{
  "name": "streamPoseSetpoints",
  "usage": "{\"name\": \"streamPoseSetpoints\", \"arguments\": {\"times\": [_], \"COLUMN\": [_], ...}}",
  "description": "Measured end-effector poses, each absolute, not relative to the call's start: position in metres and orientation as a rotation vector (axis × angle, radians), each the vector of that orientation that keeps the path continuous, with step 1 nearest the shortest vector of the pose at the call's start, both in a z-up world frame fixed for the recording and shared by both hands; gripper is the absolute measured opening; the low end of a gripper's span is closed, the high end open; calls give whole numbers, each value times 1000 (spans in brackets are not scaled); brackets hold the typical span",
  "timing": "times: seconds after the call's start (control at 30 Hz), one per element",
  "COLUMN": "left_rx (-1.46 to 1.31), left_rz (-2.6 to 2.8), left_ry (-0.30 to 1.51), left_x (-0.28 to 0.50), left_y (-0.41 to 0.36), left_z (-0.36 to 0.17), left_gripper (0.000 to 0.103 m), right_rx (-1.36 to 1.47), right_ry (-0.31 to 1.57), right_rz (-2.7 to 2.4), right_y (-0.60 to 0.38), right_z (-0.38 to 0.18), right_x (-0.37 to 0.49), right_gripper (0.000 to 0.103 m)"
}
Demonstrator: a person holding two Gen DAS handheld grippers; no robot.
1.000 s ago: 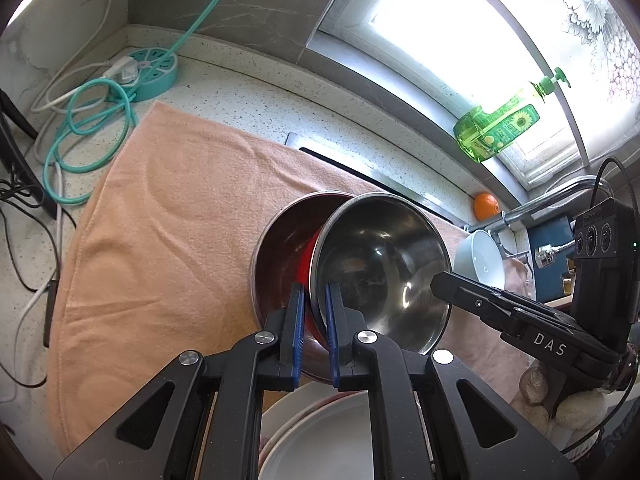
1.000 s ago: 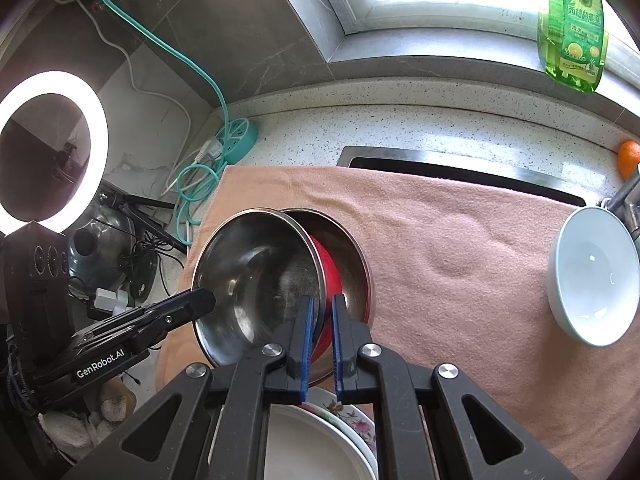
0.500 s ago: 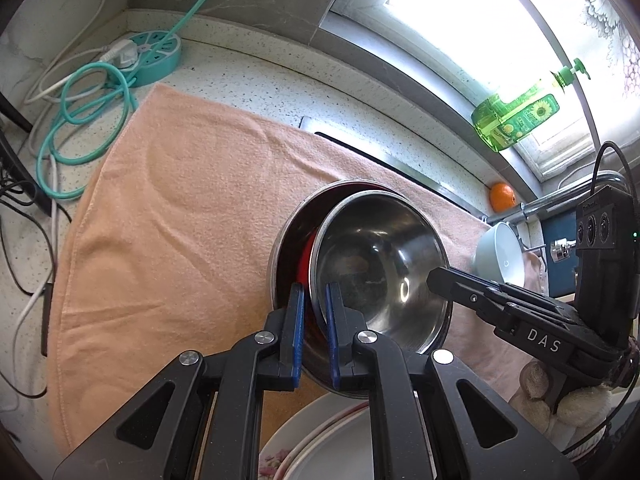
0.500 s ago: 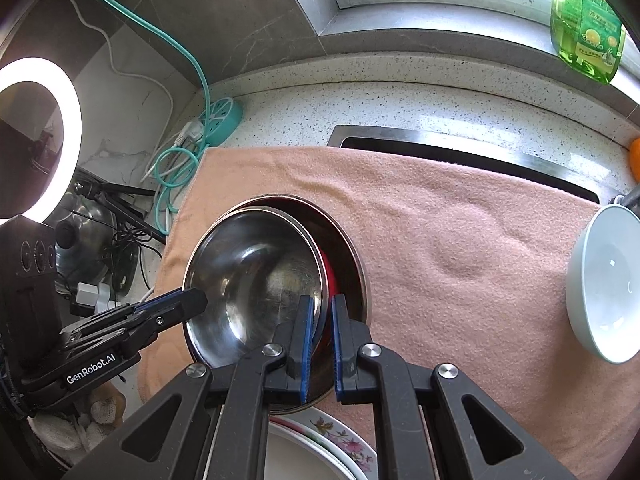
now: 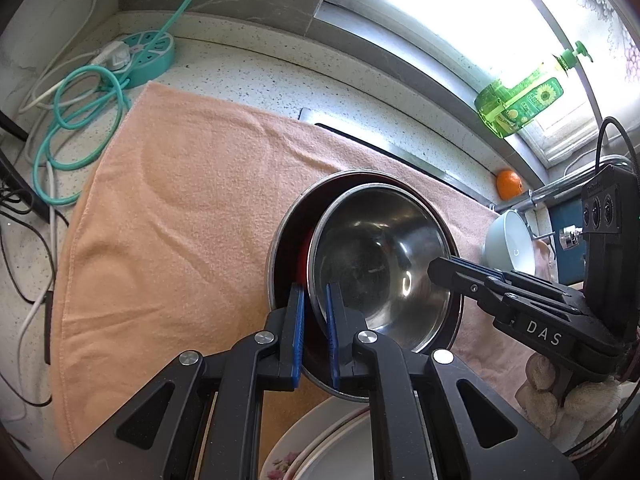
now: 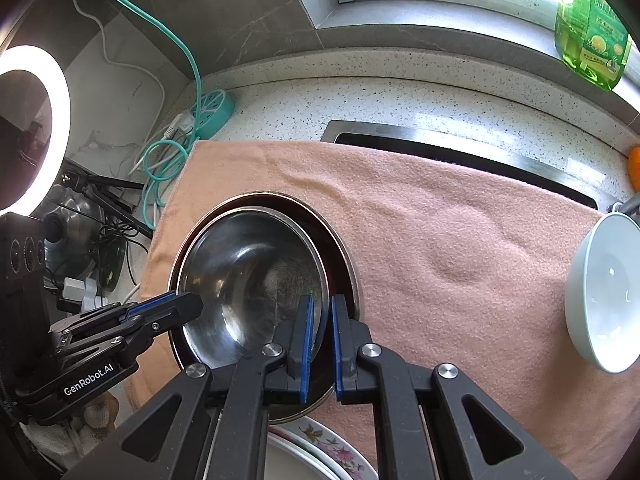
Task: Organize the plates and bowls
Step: 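Nest the held steel bowl into the other steel bowl with both tools, then open both tools to release the nested steel bowl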
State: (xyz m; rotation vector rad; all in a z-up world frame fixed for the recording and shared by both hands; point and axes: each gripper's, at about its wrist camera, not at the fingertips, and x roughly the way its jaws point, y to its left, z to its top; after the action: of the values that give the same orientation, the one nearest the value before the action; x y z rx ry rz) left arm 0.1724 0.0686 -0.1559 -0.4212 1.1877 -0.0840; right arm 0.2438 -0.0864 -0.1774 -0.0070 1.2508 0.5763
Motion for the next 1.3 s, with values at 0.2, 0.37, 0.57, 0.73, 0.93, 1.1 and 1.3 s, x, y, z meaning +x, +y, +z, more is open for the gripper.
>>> {"name": "streamPoseSetpoints", "arguments": {"times": [0.2, 0.37, 0.57, 0.73, 0.93, 1.1, 1.3], "left_rx": [-410, -401, -405, -403, -401, -410, -416], "left_rz": [-90, -87, -85, -77, -74, -70, -74], "left_ry": [1197, 1201, 1212, 1206, 1188, 1171, 1145], "left_x": [173, 175, 175, 174, 171, 170, 166], "left_y": [67, 66, 68, 69, 69, 72, 71], "left_z": [-156, -156, -156, -154, -149, -145, -137], "left_gripper": [9, 9, 9, 9, 9, 9, 9], "right_rx": [-4, -4, 9, 7, 10, 6, 21], "right_ry": [1263, 1272, 1277, 1280, 1266, 1258, 1240], "right_rz": [577, 581, 585, 585, 584, 585, 593], "right_y": [-88, -87, -88, -89, -91, -93, -98], "right_z": [-178, -178, -178, -178, -174, -170, -163], "right_x": [245, 244, 245, 245, 244, 242, 239], "right_gripper": [9, 11, 11, 11, 11, 11, 11]}}
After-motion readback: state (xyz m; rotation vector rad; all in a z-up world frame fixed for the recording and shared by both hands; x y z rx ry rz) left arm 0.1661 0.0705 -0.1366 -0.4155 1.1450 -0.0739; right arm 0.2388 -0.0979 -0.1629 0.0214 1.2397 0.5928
